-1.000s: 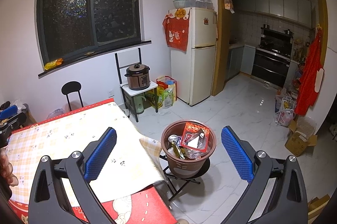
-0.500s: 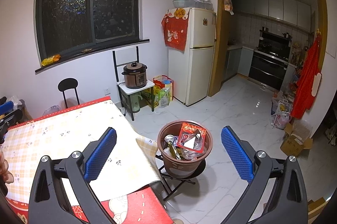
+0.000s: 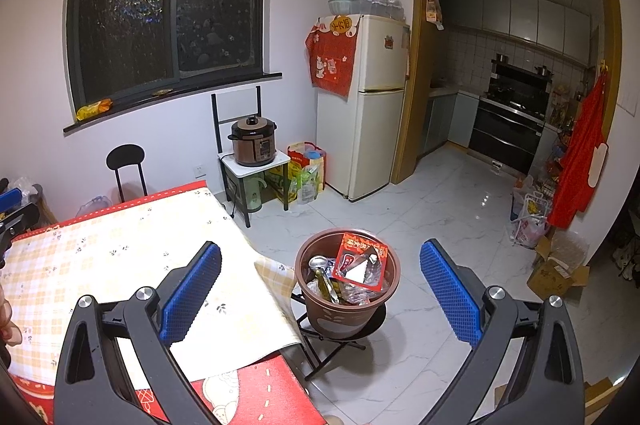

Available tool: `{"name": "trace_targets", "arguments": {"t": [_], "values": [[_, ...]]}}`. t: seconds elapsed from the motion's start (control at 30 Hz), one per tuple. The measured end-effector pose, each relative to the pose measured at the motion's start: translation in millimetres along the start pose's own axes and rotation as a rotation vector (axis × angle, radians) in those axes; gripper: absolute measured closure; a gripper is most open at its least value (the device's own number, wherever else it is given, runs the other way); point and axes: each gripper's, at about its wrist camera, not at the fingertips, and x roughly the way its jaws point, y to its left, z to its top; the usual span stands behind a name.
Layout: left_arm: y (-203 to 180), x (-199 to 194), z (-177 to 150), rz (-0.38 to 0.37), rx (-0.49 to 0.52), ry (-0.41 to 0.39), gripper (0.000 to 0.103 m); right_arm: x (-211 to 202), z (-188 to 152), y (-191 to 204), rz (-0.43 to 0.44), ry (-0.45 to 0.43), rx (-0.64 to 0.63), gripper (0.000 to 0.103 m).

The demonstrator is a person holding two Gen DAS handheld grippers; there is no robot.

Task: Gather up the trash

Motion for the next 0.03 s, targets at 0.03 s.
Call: {"name": "trace_targets", "arguments": {"t": [0.03], "values": [[0.7,0.6,-0.5,-0.001,0.000,0.002,0.006,-0.1,0.0,0.0,0.000,0.000,-0.001,0.005]]}}
